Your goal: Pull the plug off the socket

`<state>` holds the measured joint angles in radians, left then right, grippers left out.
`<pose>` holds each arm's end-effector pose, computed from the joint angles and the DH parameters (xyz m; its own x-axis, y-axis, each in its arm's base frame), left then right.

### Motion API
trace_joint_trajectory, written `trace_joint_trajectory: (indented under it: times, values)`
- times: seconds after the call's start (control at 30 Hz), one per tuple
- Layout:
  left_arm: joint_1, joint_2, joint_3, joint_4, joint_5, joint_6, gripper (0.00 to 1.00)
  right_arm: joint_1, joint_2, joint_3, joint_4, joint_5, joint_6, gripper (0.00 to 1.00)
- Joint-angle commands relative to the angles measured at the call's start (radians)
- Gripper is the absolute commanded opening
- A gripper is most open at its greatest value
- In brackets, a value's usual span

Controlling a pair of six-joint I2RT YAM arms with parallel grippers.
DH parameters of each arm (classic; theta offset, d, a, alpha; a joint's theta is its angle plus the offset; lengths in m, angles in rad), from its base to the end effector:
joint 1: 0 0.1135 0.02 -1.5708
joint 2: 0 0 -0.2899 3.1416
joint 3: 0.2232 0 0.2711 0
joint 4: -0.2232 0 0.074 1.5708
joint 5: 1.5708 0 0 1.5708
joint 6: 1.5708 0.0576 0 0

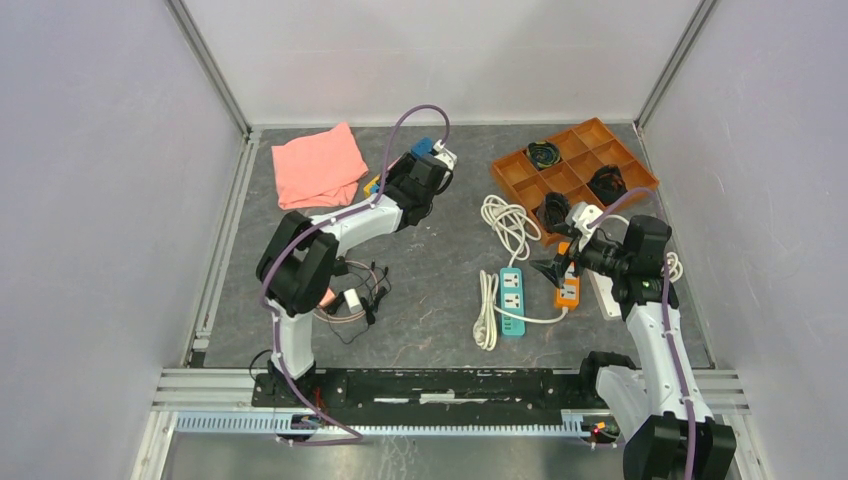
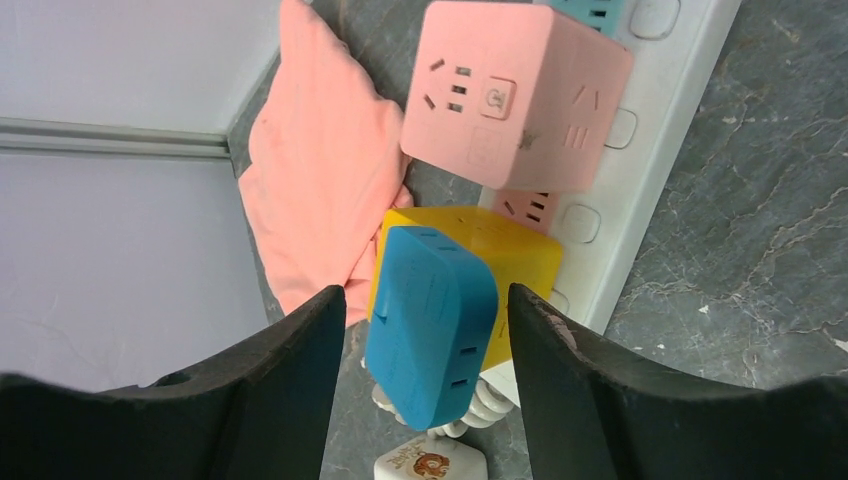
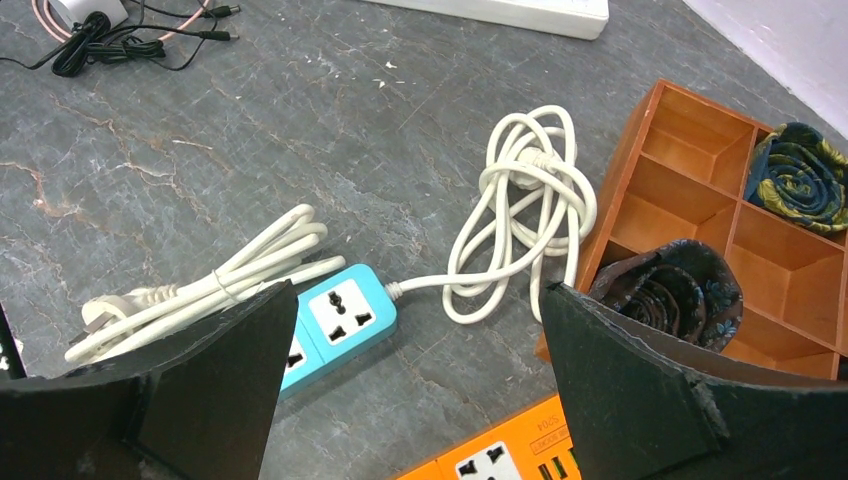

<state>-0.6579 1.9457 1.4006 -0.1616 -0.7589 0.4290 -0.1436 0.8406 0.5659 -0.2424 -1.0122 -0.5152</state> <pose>0.3972 -0.2569 0.2223 -0.4549 0.7330 -0.5057 0.2406 0.6480 0.7227 0.1933 0.0214 0.2639 -0.1037 -0.2488 -0.9630 -0.8099 0.5831 -0.0635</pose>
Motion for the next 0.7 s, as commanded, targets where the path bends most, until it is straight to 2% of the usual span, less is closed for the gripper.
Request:
trace_joint_trajectory:
  times: [0.0, 0.13, 0.23, 0.37, 0.67]
  values:
    - [0.008, 0.028, -0.005, 0.031, -0.03, 0.022, 0.67, 0.006, -0.013, 0.023, 0.004, -0.015, -0.017, 0.98]
    - [0.014, 0.019, -0.018, 0.027, -0.028, 0.025, 0.63, 0.007, -0.01, 0.025, 0.001, -0.02, -0.019, 0.98]
    - [0.024, 0.01, -0.019, 0.026, -0.03, 0.024, 0.54, 0.007, -0.01, 0.026, -0.001, -0.02, -0.021, 0.98]
    - [0.029, -0.024, -0.016, 0.025, -0.034, 0.025, 0.51, 0.007, -0.01, 0.026, -0.003, -0.02, -0.02, 0.98]
    - [0.03, -0.101, -0.016, 0.021, -0.008, 0.008, 0.5, 0.007, -0.007, 0.027, -0.003, -0.024, -0.021, 0.98]
